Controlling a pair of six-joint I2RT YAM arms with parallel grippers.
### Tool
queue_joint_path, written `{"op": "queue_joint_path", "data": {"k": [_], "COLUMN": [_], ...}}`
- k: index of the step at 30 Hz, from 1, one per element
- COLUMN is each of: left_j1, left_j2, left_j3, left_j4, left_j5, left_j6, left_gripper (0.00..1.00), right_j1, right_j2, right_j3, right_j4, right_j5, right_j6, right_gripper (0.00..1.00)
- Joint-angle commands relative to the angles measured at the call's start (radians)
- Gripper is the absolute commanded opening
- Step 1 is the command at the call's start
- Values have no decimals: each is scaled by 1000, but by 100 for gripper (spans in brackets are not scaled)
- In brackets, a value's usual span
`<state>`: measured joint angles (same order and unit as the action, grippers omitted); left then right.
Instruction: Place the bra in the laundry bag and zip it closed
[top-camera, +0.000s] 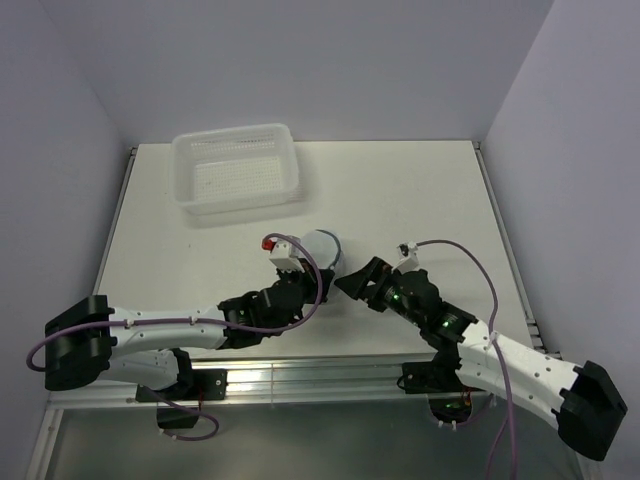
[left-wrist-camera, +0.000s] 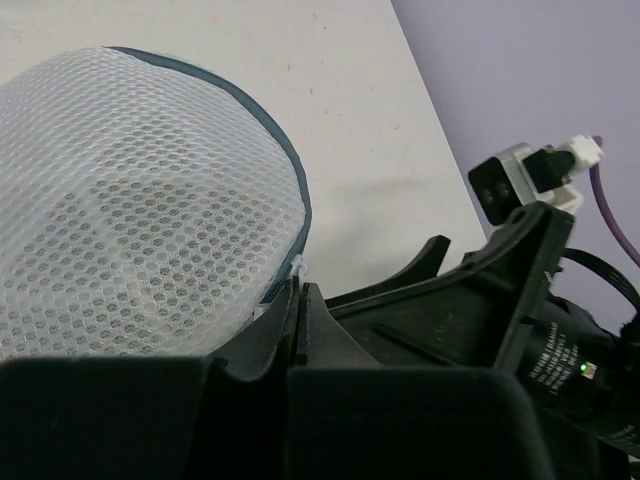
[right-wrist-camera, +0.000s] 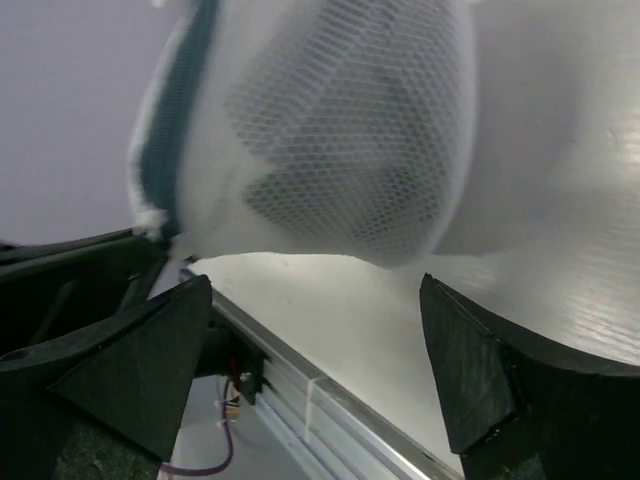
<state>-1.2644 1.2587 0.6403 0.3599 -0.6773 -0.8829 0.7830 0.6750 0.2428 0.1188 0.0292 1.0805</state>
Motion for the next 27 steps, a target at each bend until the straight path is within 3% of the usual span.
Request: {"op": "queue_joint_path", "data": {"k": [1,9,13,16,20,25,26,27], "left_j1": [2,0,0,0,0,0,2,2], "left_j2": [-4,-50,-56,-56,-74,-133,-140,-146], "left_j3": [24,-59,-56,-51,-56,-87,-90,-94], "left_j4": [47,4,13,19,-4,-67,-75,-79], "left_j5": [41,54,55,51,38,16,12,12], "left_j6": [4,-57,-42,-31,-27,-27,-28,-27], "left_gripper": [0,0,0,0,0,0,0,0], "right_j1": [5,-16,-44,-53,-82,-162,-162,-160], "right_j2": [61,210,293,314,305,282,276,268], "right_j3": [26,127,130,141,157,173,180,188], "right_j4": [146,212,257,282,269,262,257,237], "right_j5": [3,38,22,6,-11,-98,-107,-115], "right_j6": [0,-73,-68,-73,-99,-137,-149,-162], "right_gripper": [89,70,35,14,0,0,5,26]}}
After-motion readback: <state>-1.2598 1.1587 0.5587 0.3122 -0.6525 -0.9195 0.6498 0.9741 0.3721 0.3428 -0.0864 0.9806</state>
